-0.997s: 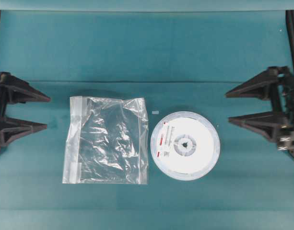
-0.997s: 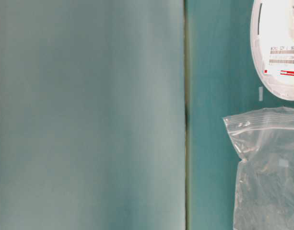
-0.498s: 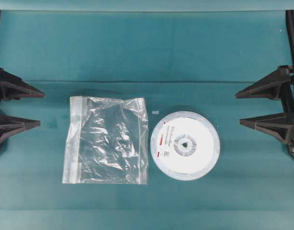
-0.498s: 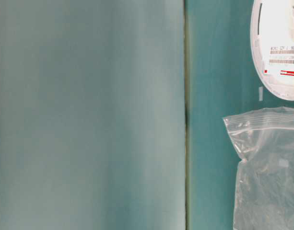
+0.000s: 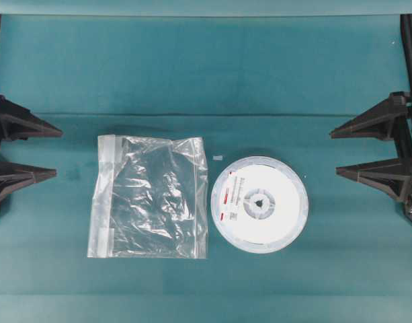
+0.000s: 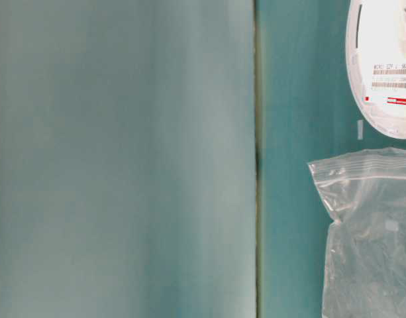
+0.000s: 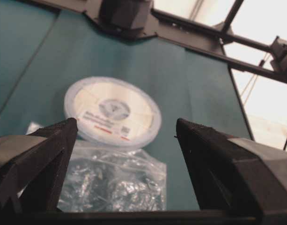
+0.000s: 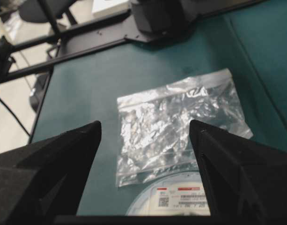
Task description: Take out the reel from the clear zip bag.
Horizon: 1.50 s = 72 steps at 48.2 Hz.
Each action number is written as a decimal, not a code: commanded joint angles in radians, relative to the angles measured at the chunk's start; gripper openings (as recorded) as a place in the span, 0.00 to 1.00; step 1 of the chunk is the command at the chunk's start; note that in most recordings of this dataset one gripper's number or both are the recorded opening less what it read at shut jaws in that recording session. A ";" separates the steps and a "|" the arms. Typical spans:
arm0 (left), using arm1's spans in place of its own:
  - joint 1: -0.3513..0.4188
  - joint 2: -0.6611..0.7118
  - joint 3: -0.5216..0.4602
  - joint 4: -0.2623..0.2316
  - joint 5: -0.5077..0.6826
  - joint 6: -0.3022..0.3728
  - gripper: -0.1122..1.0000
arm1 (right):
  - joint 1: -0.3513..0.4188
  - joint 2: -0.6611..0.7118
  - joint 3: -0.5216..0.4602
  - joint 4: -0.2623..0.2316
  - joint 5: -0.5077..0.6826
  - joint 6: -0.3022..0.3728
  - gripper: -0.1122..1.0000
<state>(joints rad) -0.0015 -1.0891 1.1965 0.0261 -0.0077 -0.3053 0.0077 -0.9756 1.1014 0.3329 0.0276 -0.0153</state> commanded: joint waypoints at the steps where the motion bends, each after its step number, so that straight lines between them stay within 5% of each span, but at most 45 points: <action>1: -0.003 0.006 -0.025 0.003 -0.006 0.003 0.93 | 0.003 0.005 -0.017 -0.002 -0.008 -0.012 0.93; 72: -0.003 0.006 -0.025 0.003 -0.006 0.025 0.93 | -0.006 0.005 -0.014 -0.002 -0.008 -0.011 0.92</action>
<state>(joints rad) -0.0015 -1.0891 1.1965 0.0261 -0.0077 -0.2823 0.0015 -0.9756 1.0999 0.3329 0.0276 -0.0153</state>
